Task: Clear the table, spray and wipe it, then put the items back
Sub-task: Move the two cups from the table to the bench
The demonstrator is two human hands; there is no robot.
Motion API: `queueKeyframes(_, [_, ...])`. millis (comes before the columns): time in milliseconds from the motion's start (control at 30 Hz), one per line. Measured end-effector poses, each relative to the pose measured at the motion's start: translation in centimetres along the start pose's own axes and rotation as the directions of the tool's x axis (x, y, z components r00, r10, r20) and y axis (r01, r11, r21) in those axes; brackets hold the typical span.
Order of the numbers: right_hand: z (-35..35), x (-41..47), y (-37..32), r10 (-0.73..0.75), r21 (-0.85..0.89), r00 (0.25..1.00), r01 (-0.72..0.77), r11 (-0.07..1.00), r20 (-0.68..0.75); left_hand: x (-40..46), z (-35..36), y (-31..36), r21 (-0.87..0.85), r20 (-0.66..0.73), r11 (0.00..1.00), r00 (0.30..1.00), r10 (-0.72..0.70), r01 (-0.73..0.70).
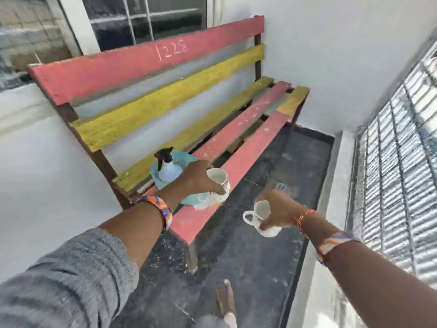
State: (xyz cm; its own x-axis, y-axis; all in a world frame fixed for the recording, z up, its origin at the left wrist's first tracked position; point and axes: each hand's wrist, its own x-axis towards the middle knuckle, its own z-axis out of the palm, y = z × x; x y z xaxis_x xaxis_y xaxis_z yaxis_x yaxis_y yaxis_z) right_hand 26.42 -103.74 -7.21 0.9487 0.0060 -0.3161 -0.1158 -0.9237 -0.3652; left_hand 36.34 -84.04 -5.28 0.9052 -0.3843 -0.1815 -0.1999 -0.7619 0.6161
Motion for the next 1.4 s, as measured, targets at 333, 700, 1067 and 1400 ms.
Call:
queueKeyframes(333, [-3.7,13.6,12.3,-0.084,-0.17,0.972,0.123,0.978,0.22,14.6,8.2,2.4,-0.134,0.154,0.965,0.967,-0.203,0.224])
queueKeyframes(700, [-8.7,32.1,17.0,-0.252,-0.271,0.933,0.319,0.908,0.256,28.1,11.2,2.9,-0.14,-0.052,0.835,0.838,-0.543,0.532])
queueKeyframes(1067, [-5.5,49.5,20.9,-0.511,-0.236,0.683,0.691,0.683,0.521,41.6,17.5,2.0,-0.23,0.007,0.434,0.447,-0.894,0.871])
queueKeyframes(1400, [-5.6,52.0,21.9,-0.508,-0.186,0.604,0.736,0.651,0.614,43.5,18.7,2.3,-0.178,0.01,0.394,0.402,-0.916,0.902])
